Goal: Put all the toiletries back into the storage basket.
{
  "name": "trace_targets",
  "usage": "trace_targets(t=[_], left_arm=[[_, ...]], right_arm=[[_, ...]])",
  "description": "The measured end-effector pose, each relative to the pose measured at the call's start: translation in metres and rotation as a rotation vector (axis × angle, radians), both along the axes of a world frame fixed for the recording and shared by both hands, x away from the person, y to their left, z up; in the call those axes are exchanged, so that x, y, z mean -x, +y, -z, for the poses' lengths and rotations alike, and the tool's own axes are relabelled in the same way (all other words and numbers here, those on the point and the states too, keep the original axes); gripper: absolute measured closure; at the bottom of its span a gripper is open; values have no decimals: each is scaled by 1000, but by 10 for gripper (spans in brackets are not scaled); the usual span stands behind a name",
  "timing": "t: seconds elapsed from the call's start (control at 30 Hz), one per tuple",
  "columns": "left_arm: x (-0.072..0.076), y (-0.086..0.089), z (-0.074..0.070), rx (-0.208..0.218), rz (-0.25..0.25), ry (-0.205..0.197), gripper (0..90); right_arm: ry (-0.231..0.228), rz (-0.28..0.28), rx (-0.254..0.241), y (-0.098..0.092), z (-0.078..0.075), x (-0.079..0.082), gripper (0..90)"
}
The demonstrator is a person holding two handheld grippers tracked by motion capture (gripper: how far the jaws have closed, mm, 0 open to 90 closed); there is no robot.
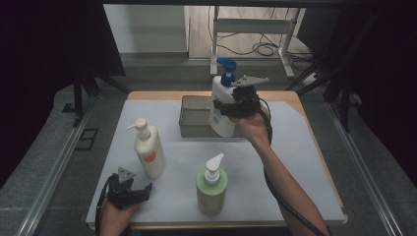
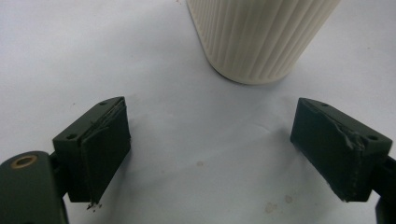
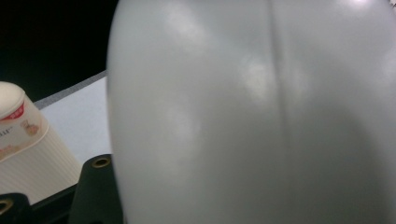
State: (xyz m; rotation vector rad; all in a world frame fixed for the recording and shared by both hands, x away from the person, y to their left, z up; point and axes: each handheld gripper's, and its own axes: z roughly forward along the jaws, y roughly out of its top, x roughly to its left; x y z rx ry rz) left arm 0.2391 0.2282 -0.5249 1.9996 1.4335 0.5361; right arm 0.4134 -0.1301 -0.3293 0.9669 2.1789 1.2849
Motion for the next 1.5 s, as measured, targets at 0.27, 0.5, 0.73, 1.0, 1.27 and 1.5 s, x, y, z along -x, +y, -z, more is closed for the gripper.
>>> trace_targets(t=[0.27,0.5,0.73,1.0,1.27,1.5], left_arm=[[0,0,0,-1,1,0,116],[0,0,0,0,0,-1,116],[0,0,0,-1,1,0,116],[0,0,0,1,1,0,116],[0,0,0,1,0,0,116],[0,0,0,1,0,0,116]], right_arm=[[-1,11,-5,12,3,-11,377],[-4,17,-14,22,6,-19,377],[-10,18,-11,33,8,-26,377],[-15,23,-4,45,8,-35,377],[-9,28,-8,56,10,-44,377],[-17,30,-2,66,12,-52,377]])
